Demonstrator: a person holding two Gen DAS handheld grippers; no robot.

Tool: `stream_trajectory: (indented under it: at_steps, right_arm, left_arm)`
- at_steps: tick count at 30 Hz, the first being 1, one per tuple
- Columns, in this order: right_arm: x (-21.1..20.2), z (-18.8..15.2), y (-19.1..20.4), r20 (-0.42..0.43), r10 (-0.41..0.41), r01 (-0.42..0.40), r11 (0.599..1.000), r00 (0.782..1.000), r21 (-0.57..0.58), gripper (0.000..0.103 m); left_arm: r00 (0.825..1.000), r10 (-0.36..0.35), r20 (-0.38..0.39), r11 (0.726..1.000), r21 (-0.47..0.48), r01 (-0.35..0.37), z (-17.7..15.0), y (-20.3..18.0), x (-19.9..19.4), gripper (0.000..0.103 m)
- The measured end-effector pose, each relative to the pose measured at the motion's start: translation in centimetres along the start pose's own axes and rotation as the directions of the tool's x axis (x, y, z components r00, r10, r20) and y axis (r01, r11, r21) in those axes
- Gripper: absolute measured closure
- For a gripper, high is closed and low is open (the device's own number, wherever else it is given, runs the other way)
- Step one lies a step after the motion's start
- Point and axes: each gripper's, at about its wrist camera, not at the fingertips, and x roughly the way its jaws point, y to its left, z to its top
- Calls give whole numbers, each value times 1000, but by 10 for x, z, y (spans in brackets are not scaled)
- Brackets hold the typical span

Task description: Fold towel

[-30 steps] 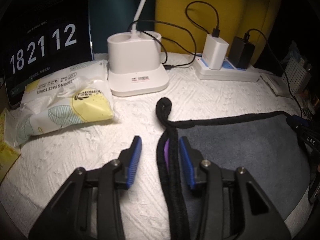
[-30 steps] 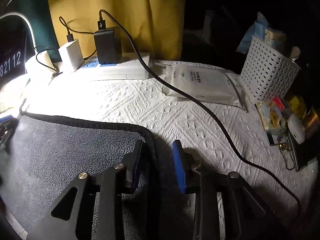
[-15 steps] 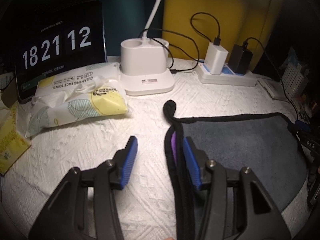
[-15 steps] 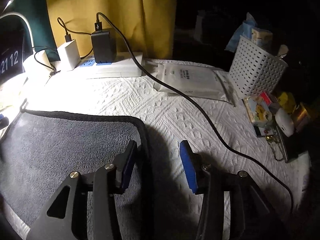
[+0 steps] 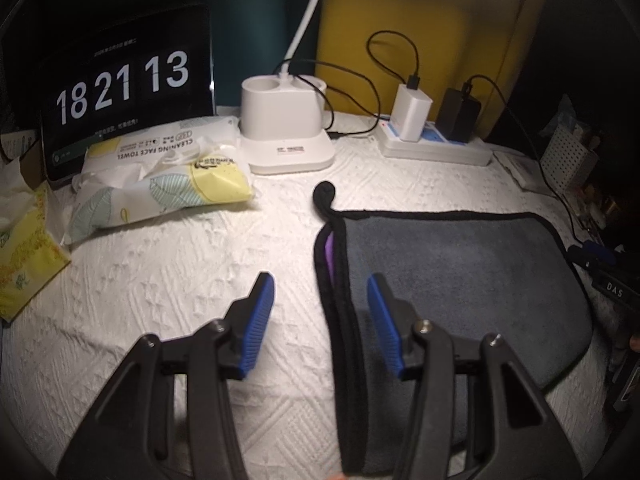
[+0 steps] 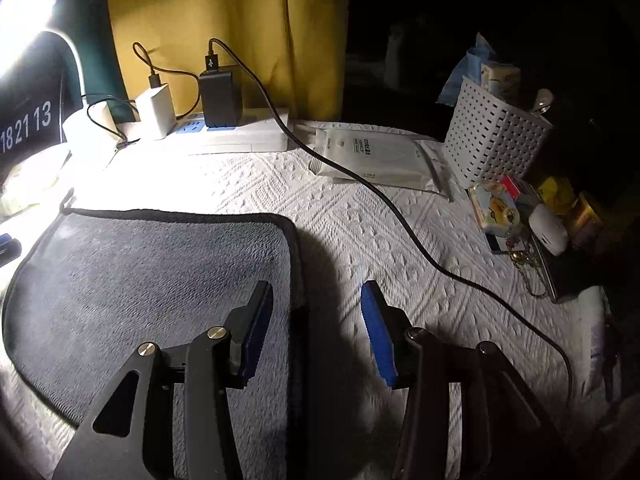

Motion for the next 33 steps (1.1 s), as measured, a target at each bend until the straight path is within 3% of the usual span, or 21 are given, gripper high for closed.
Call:
stream_trajectory:
  at_steps: [7,9,11,33]
  right_arm:
    - [-20,-15,7,-3,8,-8,1000,1000,-10,55]
    - [-24,-19,10,-4,12,-12,1000,1000,-15,55]
    - [-27,-22,13,-6,19,-19,1000,1000,-18,55]
    - [-65,-54,40,4,59,-59,998,998,-39,54]
  left_arm:
    - [1000,0,2,1000,-20,0,-11,3,-15,51]
    - [1000,-8,5,1000,-24,9,-15,3,-20,31]
    - [1000,-16,12,1000,-24,16,-18,3,-25,26]
    - [997,-71,15,997,-12,71,-55,-8,-65,26]
